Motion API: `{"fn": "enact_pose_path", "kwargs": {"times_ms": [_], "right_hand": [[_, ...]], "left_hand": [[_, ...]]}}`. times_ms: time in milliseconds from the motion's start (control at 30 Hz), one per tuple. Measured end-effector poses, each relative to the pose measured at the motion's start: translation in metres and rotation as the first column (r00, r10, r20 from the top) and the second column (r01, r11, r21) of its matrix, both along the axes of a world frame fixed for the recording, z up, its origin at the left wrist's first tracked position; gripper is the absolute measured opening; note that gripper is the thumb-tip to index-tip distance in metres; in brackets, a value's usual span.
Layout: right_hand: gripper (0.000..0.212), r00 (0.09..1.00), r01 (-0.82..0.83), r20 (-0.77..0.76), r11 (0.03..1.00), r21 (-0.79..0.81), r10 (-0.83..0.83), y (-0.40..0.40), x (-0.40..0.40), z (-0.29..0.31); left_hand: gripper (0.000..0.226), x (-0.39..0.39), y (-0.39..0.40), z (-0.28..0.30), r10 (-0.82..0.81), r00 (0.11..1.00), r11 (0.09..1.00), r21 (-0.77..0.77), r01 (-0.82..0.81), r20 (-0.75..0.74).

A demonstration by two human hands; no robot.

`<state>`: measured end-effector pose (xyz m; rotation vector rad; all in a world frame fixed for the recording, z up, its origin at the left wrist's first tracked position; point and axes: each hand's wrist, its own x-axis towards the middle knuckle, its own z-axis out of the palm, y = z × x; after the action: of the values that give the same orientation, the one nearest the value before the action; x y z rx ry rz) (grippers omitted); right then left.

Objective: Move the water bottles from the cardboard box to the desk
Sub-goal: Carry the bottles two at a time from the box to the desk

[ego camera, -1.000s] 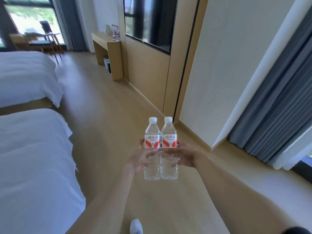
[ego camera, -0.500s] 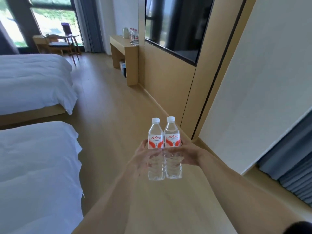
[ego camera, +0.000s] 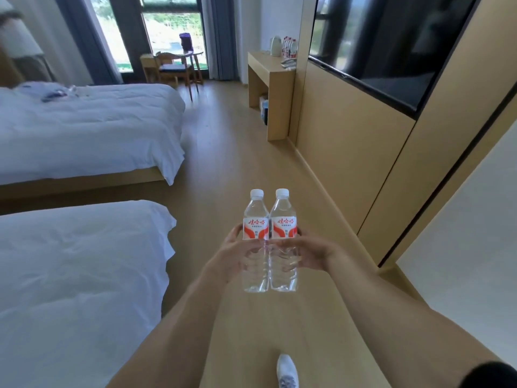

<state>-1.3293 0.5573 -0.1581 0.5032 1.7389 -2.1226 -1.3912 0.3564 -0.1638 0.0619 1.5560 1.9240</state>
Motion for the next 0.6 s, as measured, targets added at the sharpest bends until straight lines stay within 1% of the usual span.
{"fn": "enact_pose_path", "kwargs": {"times_ms": [133,300,467,600], "right_hand": [[0.065,0.998,-0.068,0.006,0.997,-0.029,0.068,0.036,-0.078,-0.001],[0.065,0.991,-0.132,0.010,0.990,-0.043,0.133,0.075,-0.165,0.002],[0.071,0.983,-0.182,0.016,0.981,-0.067,0.184,0.102,-0.233,-0.002],[0.070,0.984,-0.172,0.025,0.983,-0.058,0.174,0.121,-0.285,-0.008]], "left_hand": [[0.058,-0.064,0.030,0.004,0.043,0.999,0.998,-0.034,-0.043,0.005],[0.061,-0.137,0.064,0.010,0.084,0.996,0.996,-0.033,-0.085,-0.005],[0.067,-0.197,0.088,0.009,0.132,0.991,0.991,-0.005,-0.132,0.022],[0.061,-0.249,0.107,0.003,0.123,0.992,0.992,-0.002,-0.123,0.022]]}}
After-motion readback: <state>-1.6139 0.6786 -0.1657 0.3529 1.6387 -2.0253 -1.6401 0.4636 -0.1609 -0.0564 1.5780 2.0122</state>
